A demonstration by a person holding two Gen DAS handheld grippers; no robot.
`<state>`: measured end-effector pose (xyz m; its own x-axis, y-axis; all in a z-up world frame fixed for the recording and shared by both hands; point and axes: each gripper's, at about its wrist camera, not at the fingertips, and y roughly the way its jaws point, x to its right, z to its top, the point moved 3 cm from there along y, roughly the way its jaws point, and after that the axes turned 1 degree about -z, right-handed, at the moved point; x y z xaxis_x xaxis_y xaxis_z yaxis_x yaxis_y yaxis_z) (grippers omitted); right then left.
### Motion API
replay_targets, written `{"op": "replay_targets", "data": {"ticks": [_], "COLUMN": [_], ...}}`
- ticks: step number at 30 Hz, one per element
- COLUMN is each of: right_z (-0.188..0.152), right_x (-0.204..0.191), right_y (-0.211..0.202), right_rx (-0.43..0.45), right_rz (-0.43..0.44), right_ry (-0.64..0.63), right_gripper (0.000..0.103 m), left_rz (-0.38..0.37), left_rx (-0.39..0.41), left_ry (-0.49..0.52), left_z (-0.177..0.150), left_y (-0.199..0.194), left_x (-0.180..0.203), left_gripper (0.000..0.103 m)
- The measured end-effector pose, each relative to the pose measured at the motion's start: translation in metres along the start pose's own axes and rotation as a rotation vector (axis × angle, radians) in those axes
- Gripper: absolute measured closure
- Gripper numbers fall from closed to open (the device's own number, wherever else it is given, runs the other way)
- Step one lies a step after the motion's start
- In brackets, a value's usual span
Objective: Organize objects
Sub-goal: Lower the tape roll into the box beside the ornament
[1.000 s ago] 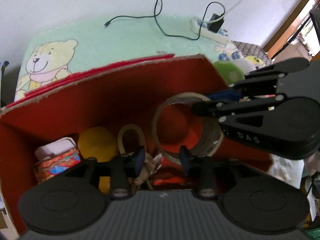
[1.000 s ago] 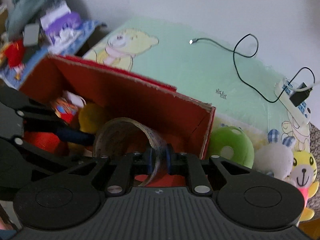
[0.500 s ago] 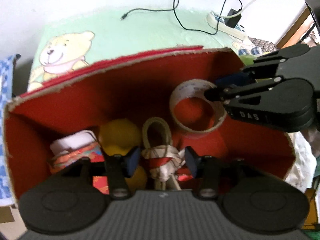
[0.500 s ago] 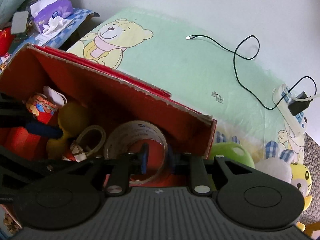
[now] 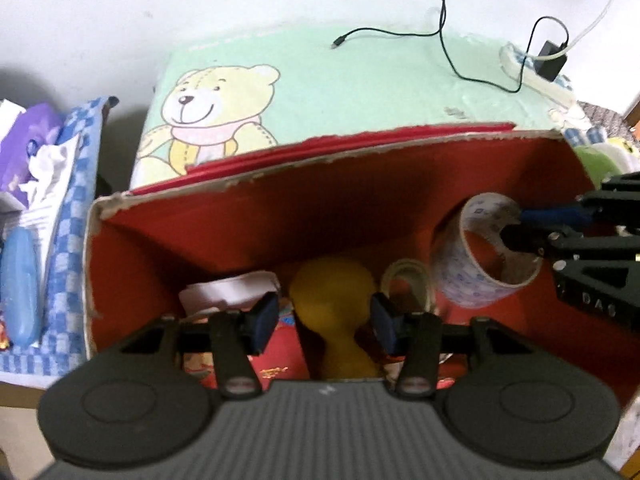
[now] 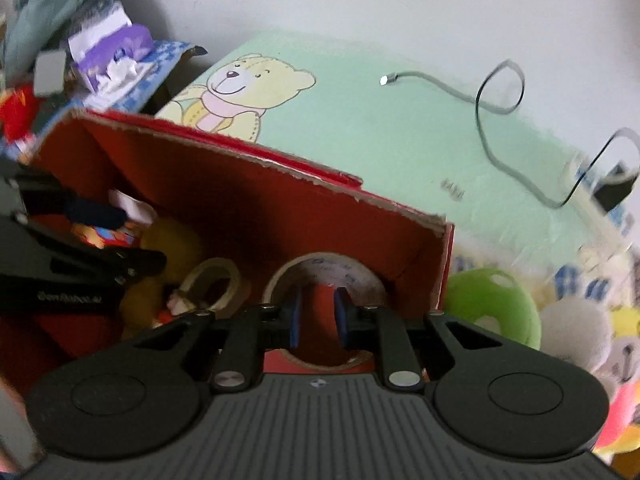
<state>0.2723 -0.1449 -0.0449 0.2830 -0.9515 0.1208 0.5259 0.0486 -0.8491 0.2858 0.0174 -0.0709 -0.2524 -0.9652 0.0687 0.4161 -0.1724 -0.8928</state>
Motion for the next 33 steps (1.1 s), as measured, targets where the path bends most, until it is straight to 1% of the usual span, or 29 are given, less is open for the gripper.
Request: {"op": "replay_targets", "data": {"ticks": [3,4,7,9,13,16,18,24,26,28,30,33], "right_z": [0.0,0.001,-0.001,-0.002,-0.007,-0.009,-0.014,-0.019,-0.019,-0.02,-0.019,-0.019], "right_x": [-0.001,-0.001,-0.002,-0.008,-0.011,-0.009,-0.007,-0.004,-0.003,-0.002,-0.002,0.002], "right_y": [0.0,0.0,-0.002,-0.001,0.01,0.008,0.009,0.006,0.005,0.005,0.004,0.003], "right_rx": [0.016,0.022,0.022,0.026,-0.002,-0.009,-0.034,-0.014,-0.002,0.0,0.004,0.029], "right_rz": [-0.015,-0.009,0.046,0.054,0.065,0.099,0.134,0.205,0.201,0.18,0.168,0.16], "right_ry": [0.005,0.012,0.05,0.032,0.065,0.104,0.13,0.185,0.2,0.203,0.2,0.22], "right_gripper": [0.082,0.082,0.084,0.084,0.084,0.087,0.09,0.097,0.097,0.096,0.092,0.091], "left_rz": [0.031,0.037,0.045,0.046,0.058,0.067,0.067,0.075,0.076,0.082,0.09,0.101], "left_rx": [-0.002,-0.003,-0.006,-0.009,-0.012,-0.01,-0.011,-0.012,-0.011,-0.008,-0.005,0.0], "left_ry": [0.015,0.017,0.007,-0.007,-0.012,-0.006,-0.006,-0.001,0.0,0.005,0.012,0.018], "left_z": [0.0,0.0,0.0,-0.001,-0.002,-0.003,-0.004,-0.004,-0.004,-0.004,-0.004,-0.004], "left_y": [0.001,0.001,0.002,0.002,0.003,0.003,0.003,0.005,0.004,0.004,0.004,0.003], "left_x": [0.003,0.003,0.001,-0.001,-0.001,0.0,0.0,0.0,0.001,0.002,0.004,0.004], "left_gripper": [0.047,0.047,0.044,0.044,0.042,0.041,0.04,0.039,0.039,0.039,0.039,0.039]}}
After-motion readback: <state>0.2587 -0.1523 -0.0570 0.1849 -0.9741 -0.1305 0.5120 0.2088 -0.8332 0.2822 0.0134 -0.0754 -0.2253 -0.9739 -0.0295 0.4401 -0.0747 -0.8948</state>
